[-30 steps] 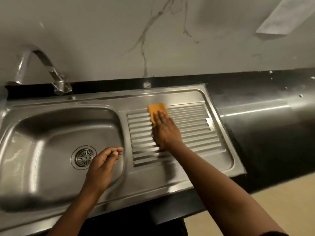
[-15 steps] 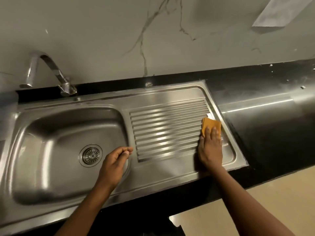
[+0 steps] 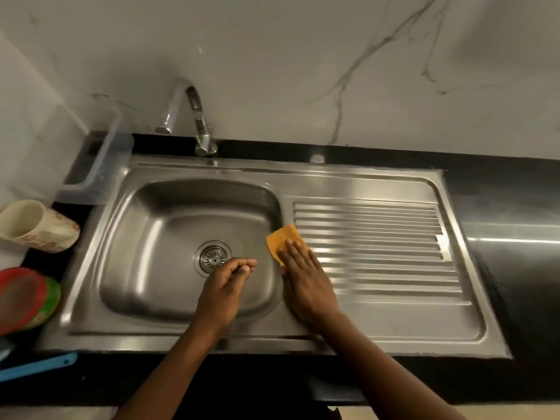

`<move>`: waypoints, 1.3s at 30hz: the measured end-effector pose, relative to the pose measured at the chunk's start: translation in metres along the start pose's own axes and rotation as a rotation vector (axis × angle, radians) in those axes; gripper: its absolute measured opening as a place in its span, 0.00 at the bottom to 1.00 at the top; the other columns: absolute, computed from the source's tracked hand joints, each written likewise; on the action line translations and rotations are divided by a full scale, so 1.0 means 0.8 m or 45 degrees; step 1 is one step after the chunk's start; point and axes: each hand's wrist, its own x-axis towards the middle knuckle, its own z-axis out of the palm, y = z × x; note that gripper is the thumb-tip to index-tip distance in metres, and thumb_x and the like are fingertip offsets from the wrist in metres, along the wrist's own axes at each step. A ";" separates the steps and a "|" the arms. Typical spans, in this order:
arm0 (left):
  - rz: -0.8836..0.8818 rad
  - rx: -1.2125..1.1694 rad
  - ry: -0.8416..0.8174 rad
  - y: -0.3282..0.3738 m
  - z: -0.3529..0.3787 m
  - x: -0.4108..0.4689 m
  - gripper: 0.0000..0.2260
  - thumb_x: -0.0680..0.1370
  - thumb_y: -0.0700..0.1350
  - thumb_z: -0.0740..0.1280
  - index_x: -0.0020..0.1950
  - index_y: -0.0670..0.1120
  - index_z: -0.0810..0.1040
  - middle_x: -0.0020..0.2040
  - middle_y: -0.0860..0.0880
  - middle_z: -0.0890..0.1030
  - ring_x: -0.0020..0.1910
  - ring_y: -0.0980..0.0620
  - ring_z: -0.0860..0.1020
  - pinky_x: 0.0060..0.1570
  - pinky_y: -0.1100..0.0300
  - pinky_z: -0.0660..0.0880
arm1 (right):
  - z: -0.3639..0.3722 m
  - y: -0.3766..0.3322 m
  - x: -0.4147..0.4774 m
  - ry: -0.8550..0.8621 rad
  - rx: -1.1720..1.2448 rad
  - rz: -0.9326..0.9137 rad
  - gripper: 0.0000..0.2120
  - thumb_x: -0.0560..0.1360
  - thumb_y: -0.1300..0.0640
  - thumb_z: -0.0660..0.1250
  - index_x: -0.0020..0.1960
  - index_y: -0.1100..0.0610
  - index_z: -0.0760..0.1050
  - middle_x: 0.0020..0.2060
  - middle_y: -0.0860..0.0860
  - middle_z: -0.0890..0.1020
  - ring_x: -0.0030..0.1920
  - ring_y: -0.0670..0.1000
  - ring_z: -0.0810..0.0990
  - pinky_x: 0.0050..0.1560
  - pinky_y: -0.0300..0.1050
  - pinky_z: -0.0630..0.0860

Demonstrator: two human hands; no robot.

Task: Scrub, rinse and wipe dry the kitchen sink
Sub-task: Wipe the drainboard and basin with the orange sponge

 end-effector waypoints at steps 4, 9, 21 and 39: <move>0.008 0.016 0.028 -0.002 -0.039 0.010 0.18 0.71 0.64 0.64 0.51 0.57 0.86 0.52 0.58 0.87 0.54 0.57 0.84 0.63 0.46 0.79 | -0.049 -0.006 0.067 0.176 0.605 0.445 0.17 0.86 0.41 0.53 0.59 0.47 0.78 0.41 0.45 0.83 0.46 0.50 0.84 0.45 0.47 0.76; 0.019 0.009 -0.001 0.004 -0.077 0.032 0.16 0.73 0.62 0.65 0.52 0.58 0.87 0.53 0.57 0.87 0.58 0.55 0.84 0.66 0.44 0.78 | -0.083 0.009 0.148 0.539 0.811 0.726 0.14 0.88 0.46 0.54 0.66 0.50 0.74 0.46 0.45 0.81 0.44 0.48 0.81 0.51 0.57 0.82; 0.118 0.036 -0.003 0.001 -0.163 0.072 0.13 0.78 0.53 0.63 0.55 0.54 0.85 0.53 0.58 0.86 0.56 0.61 0.83 0.57 0.64 0.78 | 0.032 -0.006 0.284 0.120 -0.074 0.790 0.30 0.87 0.44 0.50 0.85 0.51 0.47 0.83 0.65 0.44 0.82 0.67 0.47 0.82 0.61 0.49; 0.106 0.002 0.062 0.009 -0.217 0.084 0.16 0.76 0.59 0.63 0.56 0.56 0.84 0.55 0.60 0.86 0.57 0.61 0.83 0.62 0.55 0.78 | 0.111 -0.153 0.316 -0.223 -0.494 -0.047 0.35 0.84 0.50 0.53 0.85 0.55 0.40 0.84 0.56 0.42 0.84 0.58 0.42 0.83 0.59 0.42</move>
